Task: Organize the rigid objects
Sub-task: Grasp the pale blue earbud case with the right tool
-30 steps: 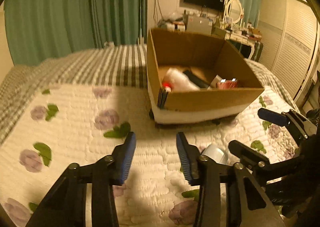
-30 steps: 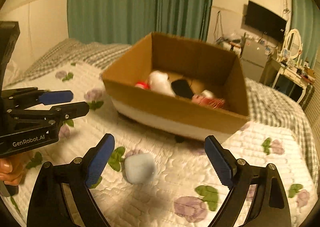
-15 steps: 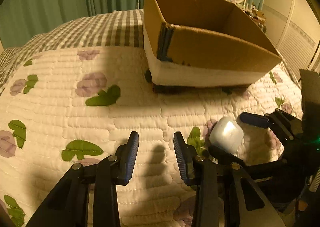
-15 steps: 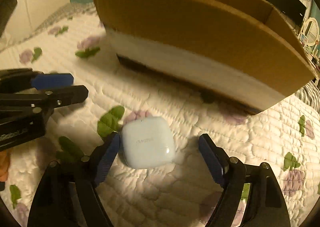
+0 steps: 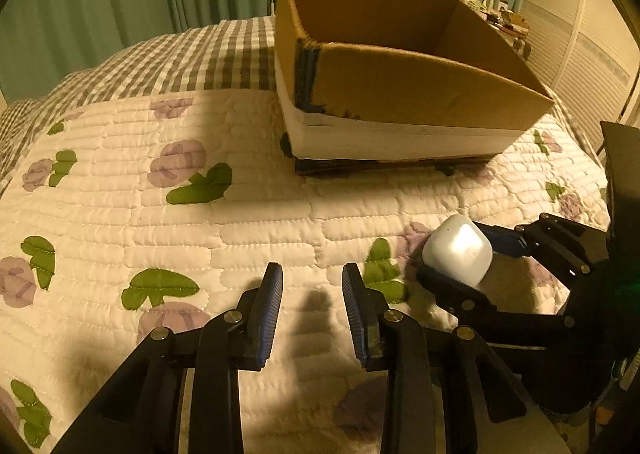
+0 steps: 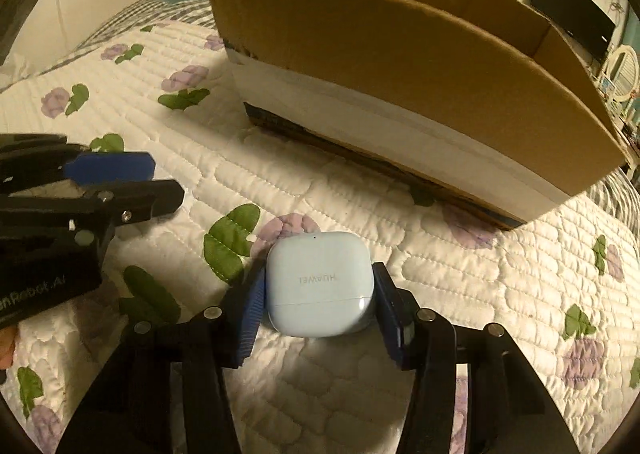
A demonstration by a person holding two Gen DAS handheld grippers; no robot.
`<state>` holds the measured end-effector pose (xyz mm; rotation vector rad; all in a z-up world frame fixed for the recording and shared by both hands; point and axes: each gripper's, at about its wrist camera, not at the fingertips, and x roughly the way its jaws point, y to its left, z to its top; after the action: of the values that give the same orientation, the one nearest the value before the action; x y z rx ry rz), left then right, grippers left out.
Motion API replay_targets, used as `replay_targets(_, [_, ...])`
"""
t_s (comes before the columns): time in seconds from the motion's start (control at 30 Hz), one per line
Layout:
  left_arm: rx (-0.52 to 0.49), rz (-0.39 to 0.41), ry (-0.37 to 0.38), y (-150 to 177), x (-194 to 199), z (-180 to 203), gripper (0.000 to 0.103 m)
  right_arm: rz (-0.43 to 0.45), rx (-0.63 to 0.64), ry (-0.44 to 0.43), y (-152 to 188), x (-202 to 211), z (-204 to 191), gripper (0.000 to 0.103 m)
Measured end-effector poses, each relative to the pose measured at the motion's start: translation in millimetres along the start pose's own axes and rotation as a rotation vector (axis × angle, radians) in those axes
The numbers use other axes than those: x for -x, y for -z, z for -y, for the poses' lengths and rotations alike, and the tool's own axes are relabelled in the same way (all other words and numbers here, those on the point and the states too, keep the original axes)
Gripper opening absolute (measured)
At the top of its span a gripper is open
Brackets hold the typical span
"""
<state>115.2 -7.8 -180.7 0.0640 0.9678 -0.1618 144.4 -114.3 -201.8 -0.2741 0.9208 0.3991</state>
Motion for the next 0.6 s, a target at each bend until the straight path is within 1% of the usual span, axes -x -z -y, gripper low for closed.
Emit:
replay_targets(0.13, [-0.021,0.014,0.022,1,13,8,0.031,0.026,-0.026,0.005,8,22,3,0.050])
replay_targets(0.23, [-0.016,0.038,0.019,0,27,11,0.029,0.042,-0.035,0.012,13,36,3,0.050])
replay_targets(0.33, [-0.008,0.058,0.030,1,43,13,0.024,0.060,-0.040,0.025,20,52,4,0.050])
replay_targets(0.37, [-0.009,0.065,0.027,1,49,16,0.023,0.069,-0.045,0.028,20,58,1,0.050])
replay_targets(0.6, [0.025,0.110,0.043,11,89,22,0.023,0.172,-0.076,0.053,18,116,-1,0.050])
